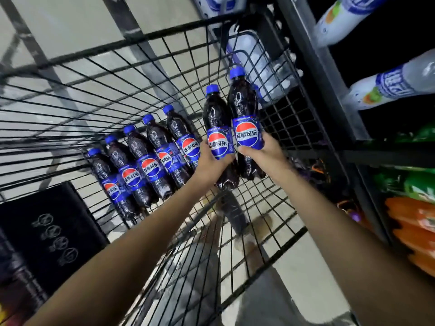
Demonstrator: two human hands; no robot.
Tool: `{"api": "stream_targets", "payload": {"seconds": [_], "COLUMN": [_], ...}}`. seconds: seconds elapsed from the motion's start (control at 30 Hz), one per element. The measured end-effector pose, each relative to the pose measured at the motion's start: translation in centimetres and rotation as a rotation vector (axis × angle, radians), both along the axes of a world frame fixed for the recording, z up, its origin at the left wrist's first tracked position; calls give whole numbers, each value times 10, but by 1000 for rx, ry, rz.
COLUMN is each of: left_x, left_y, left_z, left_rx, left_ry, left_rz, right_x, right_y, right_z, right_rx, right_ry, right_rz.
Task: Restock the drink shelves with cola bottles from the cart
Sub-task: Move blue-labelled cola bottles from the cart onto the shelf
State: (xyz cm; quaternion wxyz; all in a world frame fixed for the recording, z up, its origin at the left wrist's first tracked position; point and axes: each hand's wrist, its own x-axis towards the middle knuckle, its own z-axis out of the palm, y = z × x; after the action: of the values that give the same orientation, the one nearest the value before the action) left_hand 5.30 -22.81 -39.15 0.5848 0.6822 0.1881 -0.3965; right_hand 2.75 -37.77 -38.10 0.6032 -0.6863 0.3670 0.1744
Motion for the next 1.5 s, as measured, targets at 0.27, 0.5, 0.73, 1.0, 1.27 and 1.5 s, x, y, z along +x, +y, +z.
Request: {"api": "stream_targets", "payload": {"seconds": [0.27, 0.5, 0.73, 1.0, 1.27, 1.5], "left_x": [-6, -22, -58, -162, -324, -453], "left_y": [28, 41, 29, -5, -13, -20], "left_z": [103, 180, 234, 280, 313, 337], "left_rx": [-13, -30, -27, -121, -293, -390], "left_ry": [-200, -362, -555, -698, -682, -622], "left_rz": [-69, -161, -388, -636, -815, -993], "right_x": [-19, -50, -115, -255, -440, -581], "right_y": [21, 34, 28, 31, 70, 101], "right_z": [96, 169, 227, 283, 325, 347], "right_rx": [38, 34, -3, -134, -276, -359], "right_ry": [-113, -188, -272, -398, -423, -438], "right_rz": [-87, -114, -182, -407, -722, -921]}}
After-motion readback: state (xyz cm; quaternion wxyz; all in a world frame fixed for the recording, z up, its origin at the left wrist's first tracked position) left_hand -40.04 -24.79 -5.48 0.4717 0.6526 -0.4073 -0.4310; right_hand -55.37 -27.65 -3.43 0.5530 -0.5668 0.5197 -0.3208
